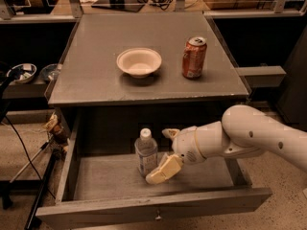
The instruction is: Pick blue plastic bottle from top drawer and place on counter
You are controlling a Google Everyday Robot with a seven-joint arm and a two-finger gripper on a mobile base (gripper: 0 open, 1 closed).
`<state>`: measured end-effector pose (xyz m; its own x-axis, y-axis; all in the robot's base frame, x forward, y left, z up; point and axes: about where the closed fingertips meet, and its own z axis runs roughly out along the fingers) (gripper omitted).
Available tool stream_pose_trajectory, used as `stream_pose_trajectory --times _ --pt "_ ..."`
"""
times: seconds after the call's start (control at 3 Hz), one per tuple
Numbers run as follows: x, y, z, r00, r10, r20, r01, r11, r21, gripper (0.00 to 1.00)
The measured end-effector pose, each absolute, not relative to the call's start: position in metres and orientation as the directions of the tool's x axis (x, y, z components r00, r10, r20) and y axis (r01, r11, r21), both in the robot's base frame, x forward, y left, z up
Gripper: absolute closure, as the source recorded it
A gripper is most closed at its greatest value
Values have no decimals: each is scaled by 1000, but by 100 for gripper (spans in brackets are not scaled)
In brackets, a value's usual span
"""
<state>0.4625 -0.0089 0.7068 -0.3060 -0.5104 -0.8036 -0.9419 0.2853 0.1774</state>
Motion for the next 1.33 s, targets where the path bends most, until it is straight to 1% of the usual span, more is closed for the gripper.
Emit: stream_pose_trajectory --times 0.33,0.67,1.0,1.33 --pt "469 3 695 -310 -483 -819 -940 287 186 0" --pt "480 27 679 -306 -443 -842 -941 272 199 0" --pt "480 27 678 -306 -443 -843 -941 272 200 0" --pt "480 27 678 -306 -443 -843 -941 272 200 15"
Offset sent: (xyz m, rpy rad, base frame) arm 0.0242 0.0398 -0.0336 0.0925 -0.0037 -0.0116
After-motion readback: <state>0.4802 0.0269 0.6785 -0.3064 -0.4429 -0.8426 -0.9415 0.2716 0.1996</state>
